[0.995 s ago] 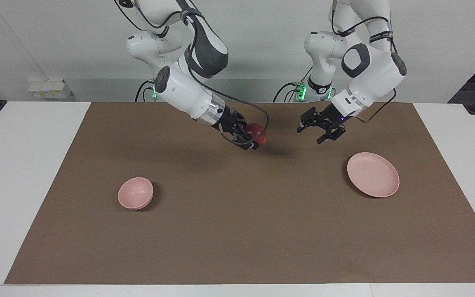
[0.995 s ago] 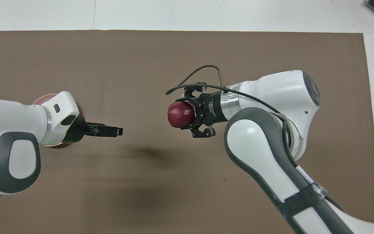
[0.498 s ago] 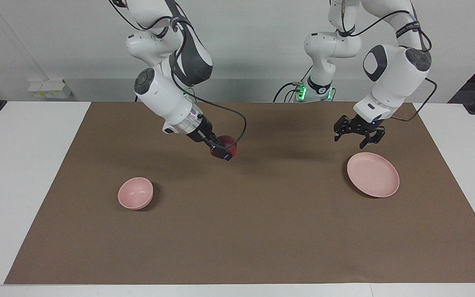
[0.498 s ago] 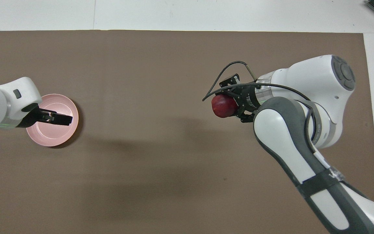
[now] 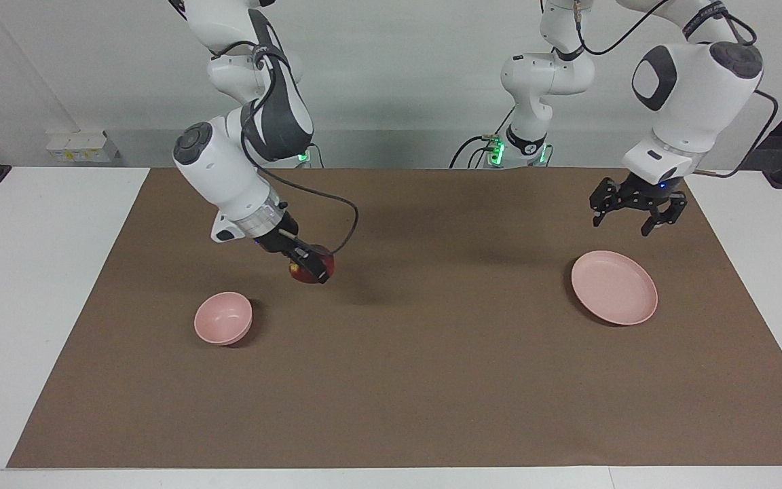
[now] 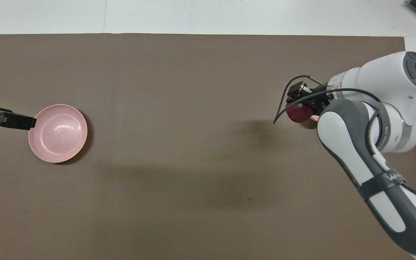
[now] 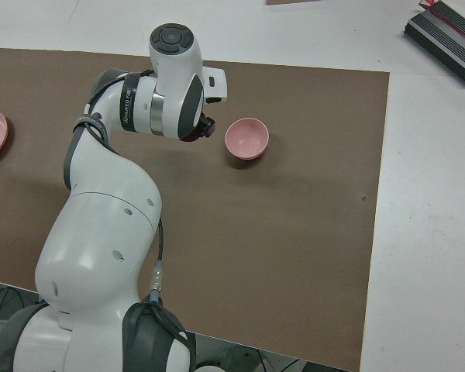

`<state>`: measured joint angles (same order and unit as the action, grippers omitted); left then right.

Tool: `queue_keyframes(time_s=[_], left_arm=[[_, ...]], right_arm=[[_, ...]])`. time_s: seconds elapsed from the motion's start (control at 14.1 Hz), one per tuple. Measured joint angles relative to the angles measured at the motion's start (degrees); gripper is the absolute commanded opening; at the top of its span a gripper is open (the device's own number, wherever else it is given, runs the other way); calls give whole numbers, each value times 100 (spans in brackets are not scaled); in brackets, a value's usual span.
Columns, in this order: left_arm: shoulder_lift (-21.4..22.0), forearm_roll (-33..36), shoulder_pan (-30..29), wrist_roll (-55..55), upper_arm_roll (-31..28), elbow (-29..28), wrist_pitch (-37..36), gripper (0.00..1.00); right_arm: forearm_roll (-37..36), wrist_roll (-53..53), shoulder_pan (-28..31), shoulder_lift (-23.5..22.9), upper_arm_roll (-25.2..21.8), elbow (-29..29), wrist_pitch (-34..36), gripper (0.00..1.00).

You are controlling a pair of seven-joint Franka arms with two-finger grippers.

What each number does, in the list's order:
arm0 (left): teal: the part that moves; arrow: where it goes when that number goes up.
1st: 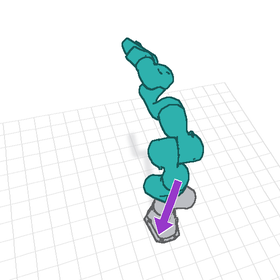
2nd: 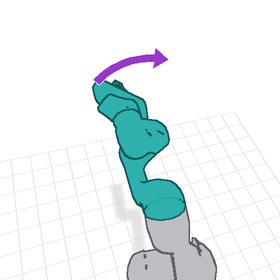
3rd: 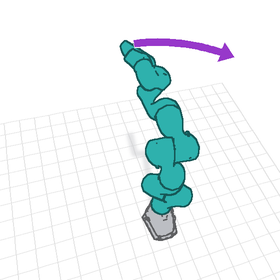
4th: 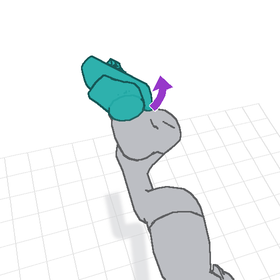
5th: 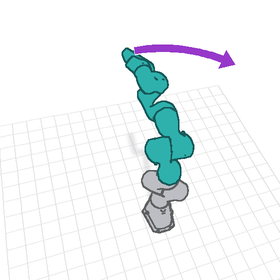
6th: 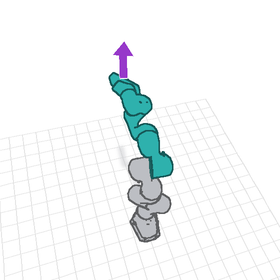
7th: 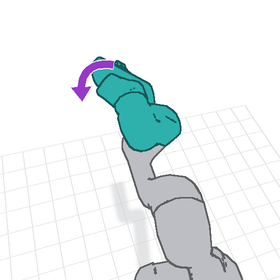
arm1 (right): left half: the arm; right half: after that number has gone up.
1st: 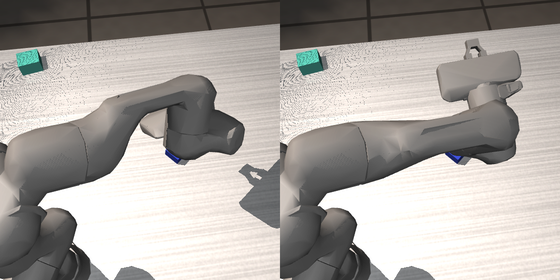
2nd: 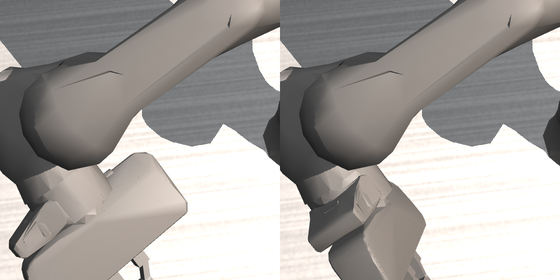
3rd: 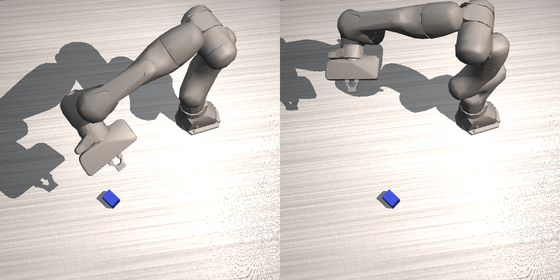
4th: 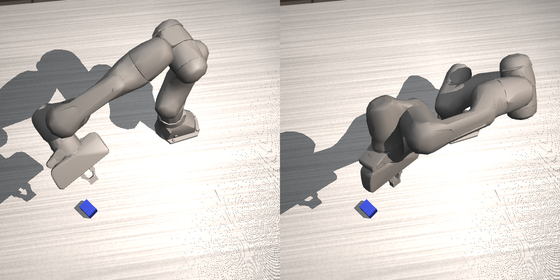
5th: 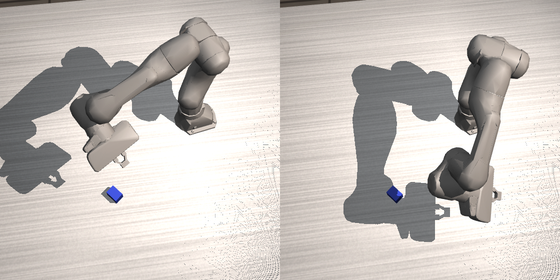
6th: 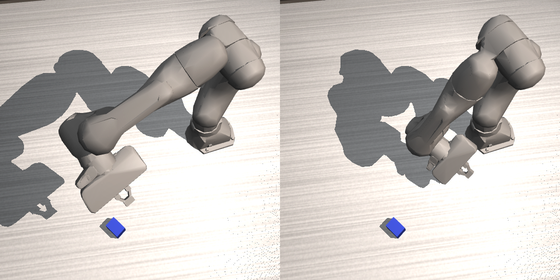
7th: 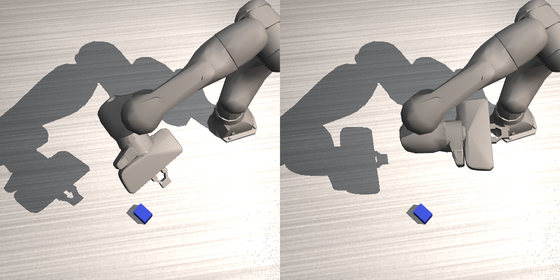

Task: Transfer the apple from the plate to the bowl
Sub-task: 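Carry the apple with the right gripper over the pink bowl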

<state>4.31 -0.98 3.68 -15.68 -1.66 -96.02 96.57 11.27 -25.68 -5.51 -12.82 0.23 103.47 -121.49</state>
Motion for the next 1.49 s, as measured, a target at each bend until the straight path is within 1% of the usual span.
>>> queue_keyframes(time_s=[0.14,0.21,0.36,0.43,0.64,0.78,1.0,1.28,1.35,1.42,1.49], left_arm=[[-104,4,-25,0,0,572,-642,100],[-233,7,-30,0,-2,891,-895,100],[-550,12,-32,0,-11,1402,-1199,100],[-677,12,-33,2,-13,1552,-1253,100],[-812,15,-36,164,-16,1687,-1298,100],[-808,19,-36,455,-17,1687,-1310,100],[-804,23,-36,557,-18,1686,-1327,100],[-795,24,-37,571,-19,1675,-1364,100],[-794,24,-37,573,-19,1675,-1370,100],[-794,24,-37,574,-19,1675,-1374,100],[-793,24,-37,574,-19,1675,-1376,100]], right_arm=[[-488,575,185,-4,-3,1,-71,0],[-733,844,285,-15,-3,2,-184,0],[-958,1165,398,-79,-5,16,-397,0],[-1069,1222,408,-134,-4,46,-590,0],[-1636,1246,407,-266,17,359,-1388,0],[-1734,1246,407,-307,18,658,-1955,0],[-1776,1246,407,-390,17,828,-2312,0],[-2026,1246,459,-405,-2,1061,-2552,0],[-2069,1246,493,-408,-6,1145,-2664,8],[-2126,1246,526,-410,-7,1239,-2799,49],[-2179,1246,550,-411,-7,1311,-2872,97]])
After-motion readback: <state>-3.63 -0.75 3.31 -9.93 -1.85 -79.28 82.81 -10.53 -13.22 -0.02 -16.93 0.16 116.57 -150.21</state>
